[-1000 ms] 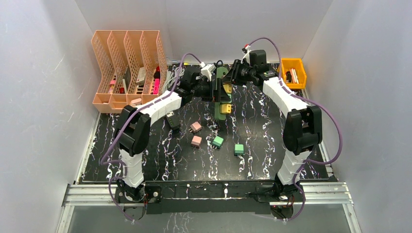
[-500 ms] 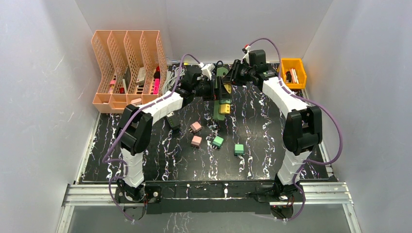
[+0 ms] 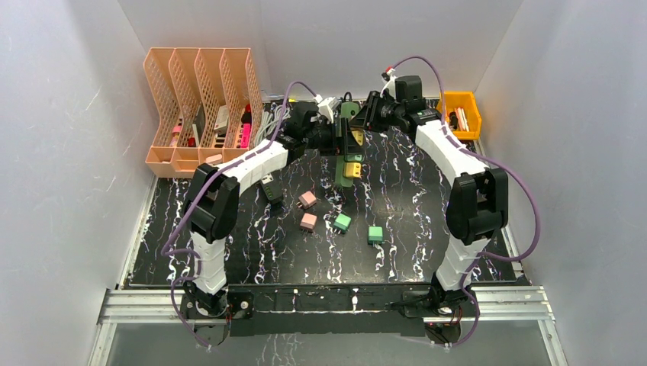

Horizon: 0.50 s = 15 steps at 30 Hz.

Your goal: Pull the plug off the socket

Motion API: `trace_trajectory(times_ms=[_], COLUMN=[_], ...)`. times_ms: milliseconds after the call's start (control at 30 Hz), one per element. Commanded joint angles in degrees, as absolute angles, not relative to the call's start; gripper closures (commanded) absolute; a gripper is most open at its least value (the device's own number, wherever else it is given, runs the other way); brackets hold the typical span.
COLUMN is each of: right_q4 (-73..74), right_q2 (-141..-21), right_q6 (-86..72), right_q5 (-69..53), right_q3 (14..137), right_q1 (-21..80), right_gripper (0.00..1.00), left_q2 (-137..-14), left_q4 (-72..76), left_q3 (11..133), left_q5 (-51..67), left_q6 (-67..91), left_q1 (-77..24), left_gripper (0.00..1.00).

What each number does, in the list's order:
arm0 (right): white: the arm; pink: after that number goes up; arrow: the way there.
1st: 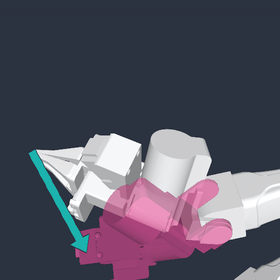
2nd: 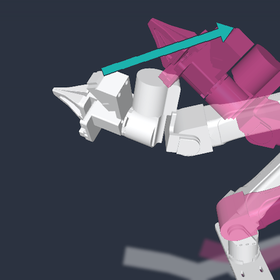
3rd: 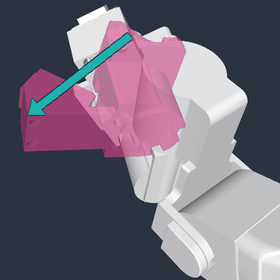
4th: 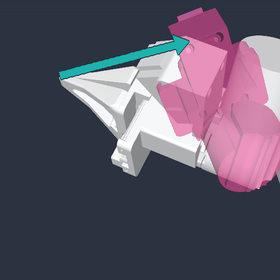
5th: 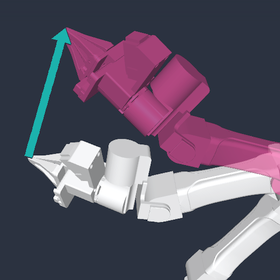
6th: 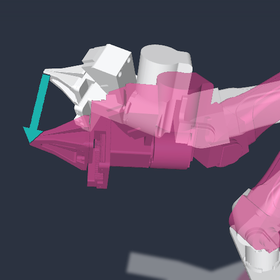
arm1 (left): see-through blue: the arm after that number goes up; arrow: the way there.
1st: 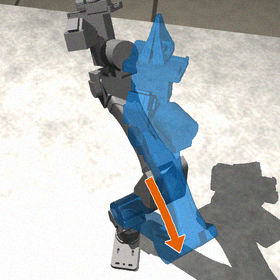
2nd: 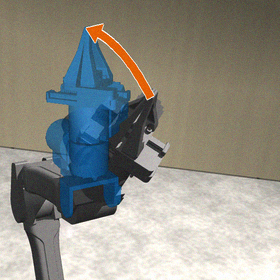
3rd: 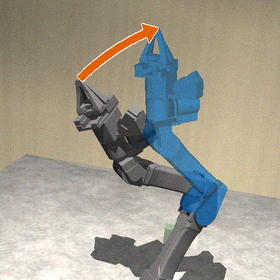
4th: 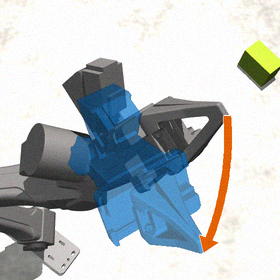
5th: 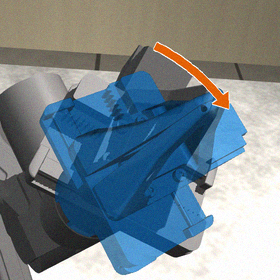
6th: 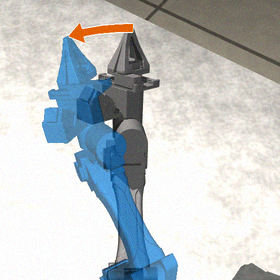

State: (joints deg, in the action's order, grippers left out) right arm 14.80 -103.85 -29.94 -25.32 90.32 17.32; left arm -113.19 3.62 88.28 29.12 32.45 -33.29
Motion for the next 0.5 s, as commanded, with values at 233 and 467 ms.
trace_trajectory(times_ms=[233, 467], right_q4=[28.41, 15.07], right_q2=[-101.23, -95.39], right_q6=[-11.15, -18.51], right_q5=[1.71, -31.17], right_q3=[109.07, 98.54], right_q1=[29.02, 20.90], right_gripper=[1.00, 1.00], left_q2=[-114.00, -114.36], left_q4=[-3.41, -2.86], left_q3=[90.42, 90.50], left_q5=[22.16, 22.40], left_q6=[27.87, 27.92], left_q1=[-30.67, -29.95], left_gripper=[0.55, 0.55])
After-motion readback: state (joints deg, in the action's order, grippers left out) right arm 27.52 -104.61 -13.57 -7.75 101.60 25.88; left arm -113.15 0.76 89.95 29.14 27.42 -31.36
